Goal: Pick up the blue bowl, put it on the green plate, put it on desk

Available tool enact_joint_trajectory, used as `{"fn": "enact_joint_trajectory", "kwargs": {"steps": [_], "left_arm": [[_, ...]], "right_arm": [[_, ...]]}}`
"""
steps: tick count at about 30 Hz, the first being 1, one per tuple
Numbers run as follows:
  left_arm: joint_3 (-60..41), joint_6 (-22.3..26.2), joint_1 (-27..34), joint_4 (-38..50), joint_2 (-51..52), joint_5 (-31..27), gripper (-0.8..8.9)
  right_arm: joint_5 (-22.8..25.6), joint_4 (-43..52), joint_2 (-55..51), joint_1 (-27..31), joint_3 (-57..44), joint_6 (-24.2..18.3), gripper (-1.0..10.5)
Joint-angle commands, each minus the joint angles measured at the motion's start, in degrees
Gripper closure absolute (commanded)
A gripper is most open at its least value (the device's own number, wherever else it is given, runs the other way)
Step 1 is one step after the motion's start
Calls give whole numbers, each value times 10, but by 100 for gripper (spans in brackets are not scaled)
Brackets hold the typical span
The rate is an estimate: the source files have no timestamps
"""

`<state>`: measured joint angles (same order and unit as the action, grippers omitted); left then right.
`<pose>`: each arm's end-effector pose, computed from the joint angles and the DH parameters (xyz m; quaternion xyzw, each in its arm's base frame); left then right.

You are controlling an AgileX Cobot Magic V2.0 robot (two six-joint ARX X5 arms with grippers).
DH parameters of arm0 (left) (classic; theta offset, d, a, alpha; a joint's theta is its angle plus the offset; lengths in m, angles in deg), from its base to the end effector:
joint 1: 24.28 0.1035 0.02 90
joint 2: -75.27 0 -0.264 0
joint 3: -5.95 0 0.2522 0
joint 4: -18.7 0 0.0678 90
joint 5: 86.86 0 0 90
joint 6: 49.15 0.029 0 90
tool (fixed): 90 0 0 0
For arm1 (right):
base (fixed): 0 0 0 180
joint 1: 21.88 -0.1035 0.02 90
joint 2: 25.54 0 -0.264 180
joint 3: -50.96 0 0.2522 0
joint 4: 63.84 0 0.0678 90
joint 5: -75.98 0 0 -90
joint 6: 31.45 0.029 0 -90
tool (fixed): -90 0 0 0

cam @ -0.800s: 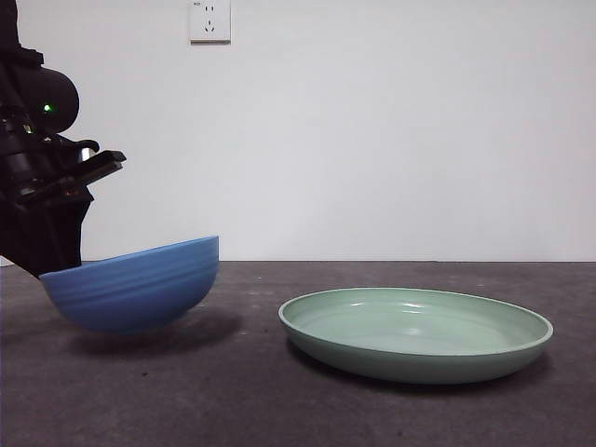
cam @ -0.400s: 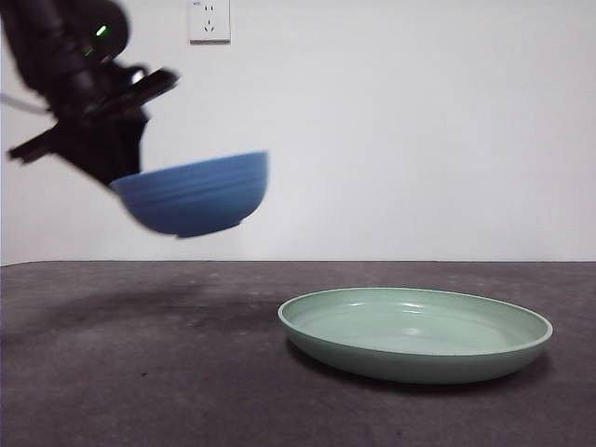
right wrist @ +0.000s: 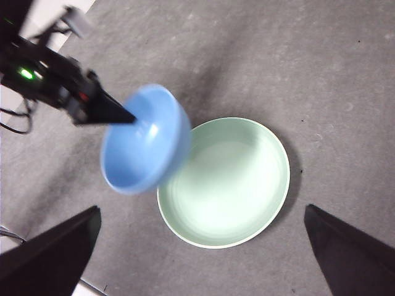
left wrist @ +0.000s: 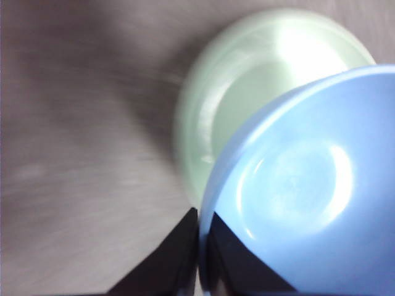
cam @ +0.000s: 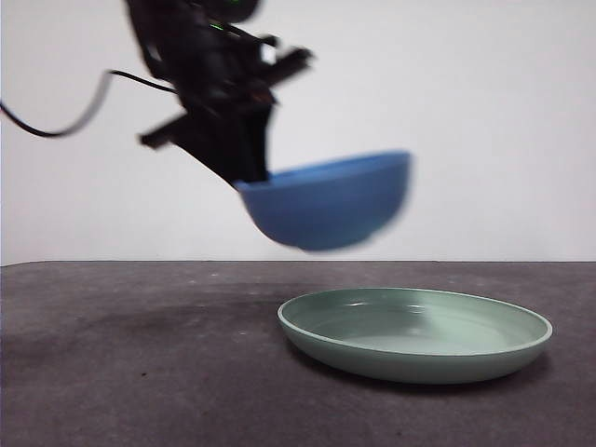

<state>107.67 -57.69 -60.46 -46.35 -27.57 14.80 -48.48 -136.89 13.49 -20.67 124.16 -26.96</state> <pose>0.2949 -0.2230 0.2680 0.0586 0.5572 -0.2991 0.7724 0.0953 0.0144 0.3538 0.1373 0.3272 0.2572 0.8989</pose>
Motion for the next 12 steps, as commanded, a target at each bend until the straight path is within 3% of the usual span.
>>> {"fn": "enact_joint_trajectory", "kwargs": {"steps": [1, 9, 12], "left_arm": [[45, -7, -21, -11, -53, -7, 803], [260, 24, -60, -149, -235, -12, 803], [293, 31, -64, -164, -267, -14, 803]], "right_arm": [[0, 6, 2, -1, 8, -7, 377], [0, 5, 2, -1, 8, -4, 377], [0, 5, 2, -1, 8, -4, 377]]}}
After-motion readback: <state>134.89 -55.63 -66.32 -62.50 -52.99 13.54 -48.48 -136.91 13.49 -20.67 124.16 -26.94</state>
